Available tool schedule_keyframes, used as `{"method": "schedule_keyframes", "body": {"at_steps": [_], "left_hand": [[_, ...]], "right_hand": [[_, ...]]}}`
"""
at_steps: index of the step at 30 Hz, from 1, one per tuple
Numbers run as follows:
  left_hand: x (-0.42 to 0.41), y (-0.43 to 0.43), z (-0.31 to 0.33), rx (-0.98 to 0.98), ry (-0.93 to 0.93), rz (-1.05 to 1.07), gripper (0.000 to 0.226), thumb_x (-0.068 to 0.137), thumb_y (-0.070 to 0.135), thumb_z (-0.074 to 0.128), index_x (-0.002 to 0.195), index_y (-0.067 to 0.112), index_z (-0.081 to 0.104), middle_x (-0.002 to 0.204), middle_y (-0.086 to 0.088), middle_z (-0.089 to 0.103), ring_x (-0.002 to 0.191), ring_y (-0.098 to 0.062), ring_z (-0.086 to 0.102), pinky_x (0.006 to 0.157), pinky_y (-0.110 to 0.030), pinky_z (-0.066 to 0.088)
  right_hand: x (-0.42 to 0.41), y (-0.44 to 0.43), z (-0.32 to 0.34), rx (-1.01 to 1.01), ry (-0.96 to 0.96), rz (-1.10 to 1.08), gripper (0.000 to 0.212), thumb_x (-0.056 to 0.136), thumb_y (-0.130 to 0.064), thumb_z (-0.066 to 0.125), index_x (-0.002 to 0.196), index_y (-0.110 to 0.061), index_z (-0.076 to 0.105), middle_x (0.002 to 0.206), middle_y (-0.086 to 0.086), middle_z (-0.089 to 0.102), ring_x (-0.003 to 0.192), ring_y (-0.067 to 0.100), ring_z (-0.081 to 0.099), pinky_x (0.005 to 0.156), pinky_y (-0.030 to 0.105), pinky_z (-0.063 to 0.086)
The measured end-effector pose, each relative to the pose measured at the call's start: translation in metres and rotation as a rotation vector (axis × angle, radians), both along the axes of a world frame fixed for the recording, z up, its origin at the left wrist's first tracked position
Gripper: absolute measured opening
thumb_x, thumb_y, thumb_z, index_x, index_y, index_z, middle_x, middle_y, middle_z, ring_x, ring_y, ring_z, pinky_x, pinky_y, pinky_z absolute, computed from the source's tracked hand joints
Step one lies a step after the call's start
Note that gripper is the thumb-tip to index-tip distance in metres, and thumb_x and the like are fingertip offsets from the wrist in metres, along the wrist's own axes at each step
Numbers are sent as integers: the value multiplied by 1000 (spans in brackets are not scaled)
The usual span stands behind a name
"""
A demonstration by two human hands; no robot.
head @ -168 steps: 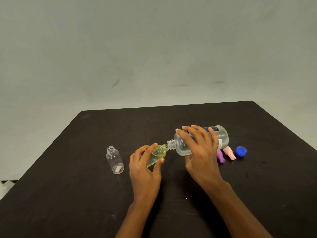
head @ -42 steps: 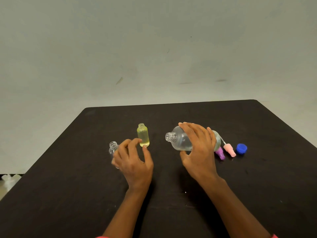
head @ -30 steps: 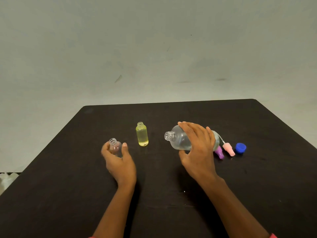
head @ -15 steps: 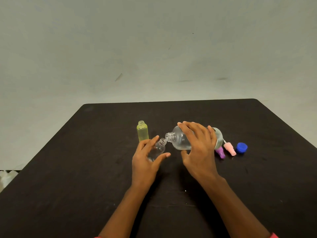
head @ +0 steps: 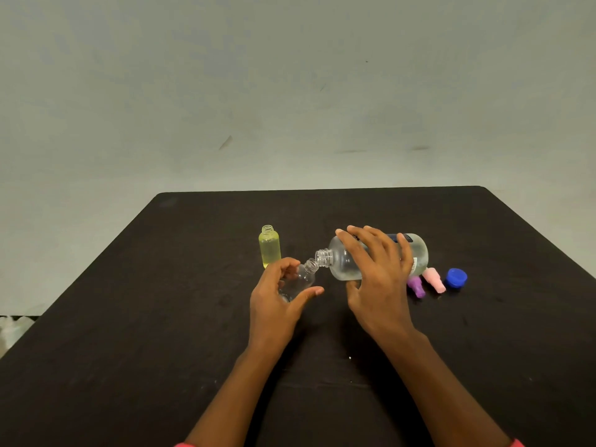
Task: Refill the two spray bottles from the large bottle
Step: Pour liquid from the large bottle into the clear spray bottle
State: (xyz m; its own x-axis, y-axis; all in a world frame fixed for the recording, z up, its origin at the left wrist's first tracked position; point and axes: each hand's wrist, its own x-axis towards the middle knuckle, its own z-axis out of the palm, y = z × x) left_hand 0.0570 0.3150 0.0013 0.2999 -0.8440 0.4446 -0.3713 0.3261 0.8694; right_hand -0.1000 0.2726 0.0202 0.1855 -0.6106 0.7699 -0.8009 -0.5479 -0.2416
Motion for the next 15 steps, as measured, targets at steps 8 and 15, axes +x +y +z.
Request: {"method": "schedule_keyframes", "body": {"at_steps": [8,15], "left_hand": [[0,0,0,-17,-7,-12,48,63,23,85,105,22,62,99,7,65,97,-6,62,83,-12,46],[1,0,-2,-30,-23,-13,47,63,31,82,105,26,61,99,10,65,98,-8,62,86,-16,47]], "right_hand": [[0,1,2,0,20,-10,86,51,8,79,130,-19,56,130,3,59,126,24,47,115,43,9],[0,1,3,6,41,-6,91,52,10,77,132,-23,49,131,4,58,128,23,44,116,45,9]]}}
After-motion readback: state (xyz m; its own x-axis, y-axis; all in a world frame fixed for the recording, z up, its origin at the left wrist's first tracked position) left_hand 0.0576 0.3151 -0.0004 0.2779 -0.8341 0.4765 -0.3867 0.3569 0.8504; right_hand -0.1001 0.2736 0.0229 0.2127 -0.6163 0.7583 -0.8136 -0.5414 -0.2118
